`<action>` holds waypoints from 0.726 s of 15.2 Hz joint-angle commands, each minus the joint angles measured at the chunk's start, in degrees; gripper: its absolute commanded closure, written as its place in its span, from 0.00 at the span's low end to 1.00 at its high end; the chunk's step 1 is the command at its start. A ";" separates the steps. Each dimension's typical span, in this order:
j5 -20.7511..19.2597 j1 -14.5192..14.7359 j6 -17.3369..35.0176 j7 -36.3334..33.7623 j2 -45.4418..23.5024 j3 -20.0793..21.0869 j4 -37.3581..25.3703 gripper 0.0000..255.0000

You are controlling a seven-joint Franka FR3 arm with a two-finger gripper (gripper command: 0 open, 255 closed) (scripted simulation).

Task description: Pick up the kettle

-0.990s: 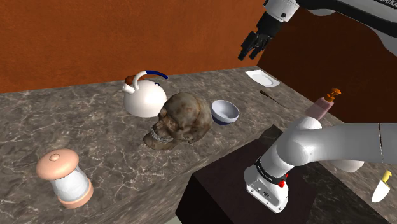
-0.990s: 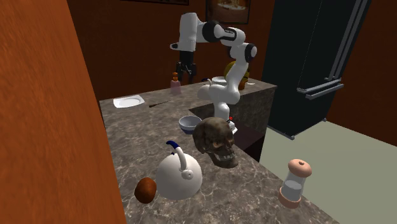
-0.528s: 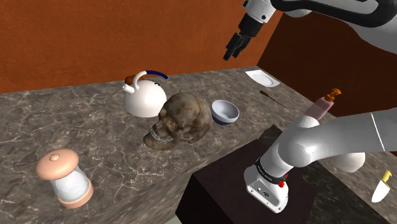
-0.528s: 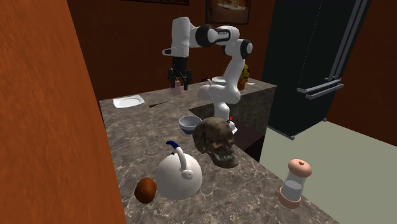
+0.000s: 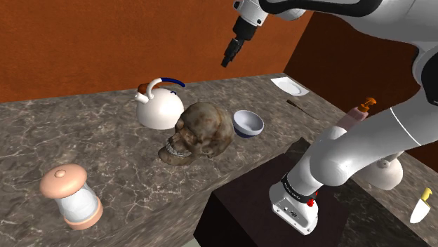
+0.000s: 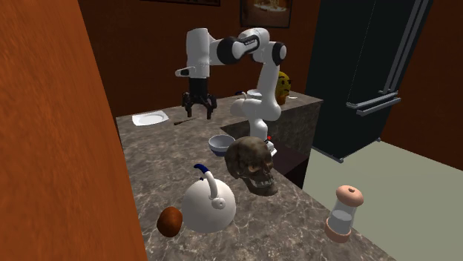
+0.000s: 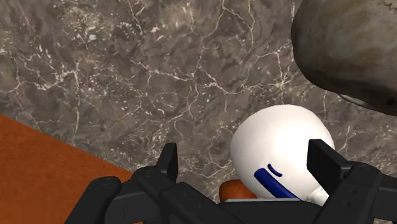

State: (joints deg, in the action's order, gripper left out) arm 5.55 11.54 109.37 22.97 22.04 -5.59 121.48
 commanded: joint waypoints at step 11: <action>4.61 6.91 5.25 18.62 -21.05 2.37 -14.89 0.00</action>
State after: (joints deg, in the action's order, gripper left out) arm 9.84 17.93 114.39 40.08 3.11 -3.63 108.44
